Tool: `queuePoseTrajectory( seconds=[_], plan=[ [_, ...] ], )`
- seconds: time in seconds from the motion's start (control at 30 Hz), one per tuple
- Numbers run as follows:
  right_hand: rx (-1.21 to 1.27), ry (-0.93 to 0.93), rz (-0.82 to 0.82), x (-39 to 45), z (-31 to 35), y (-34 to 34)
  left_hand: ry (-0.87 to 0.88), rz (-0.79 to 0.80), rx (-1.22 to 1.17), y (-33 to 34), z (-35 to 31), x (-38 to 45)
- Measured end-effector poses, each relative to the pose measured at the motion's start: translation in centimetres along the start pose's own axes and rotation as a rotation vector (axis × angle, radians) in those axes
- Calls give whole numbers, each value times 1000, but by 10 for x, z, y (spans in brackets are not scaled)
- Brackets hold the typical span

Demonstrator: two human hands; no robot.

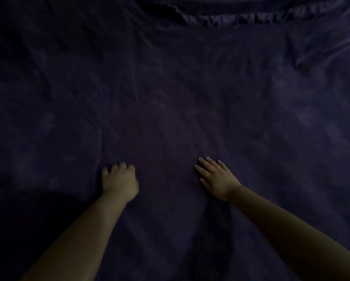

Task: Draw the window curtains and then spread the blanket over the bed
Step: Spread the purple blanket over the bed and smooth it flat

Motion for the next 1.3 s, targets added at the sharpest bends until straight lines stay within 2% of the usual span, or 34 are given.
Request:
queuePoseTrajectory(
  seconds=[0.1, 0.4, 0.63, 0.83, 1.07, 1.3],
  plan=[
    [32, 22, -32, -44, -20, 15, 5, 69, -30, 24, -44, -39],
    [66, 184, 37, -212, -95, 78, 59, 137, -53, 75, -152, -153],
    [110, 249, 33, -304, -189, 85, 53, 152, -8, 68, -259, -195],
    [152, 221, -32, -364, -300, 81, 157, 139, -14, 55, -403, -217],
    [227, 265, -160, -438, -444, 79, 184, 39, -190, 29, -602, -242],
    [225, 363, -194, -482, -571, 69, 325, 26, -154, 13, -738, -241]
  ],
)
Point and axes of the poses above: each hand's wrist, its own x-axis towards the middle knuckle, its own y-axis out of the palm, z = x × y, the point moved 5 cm from there along x, towards the middle knuckle, and after that the axes turned 4 degrees about -y, right-handed, at the moved point
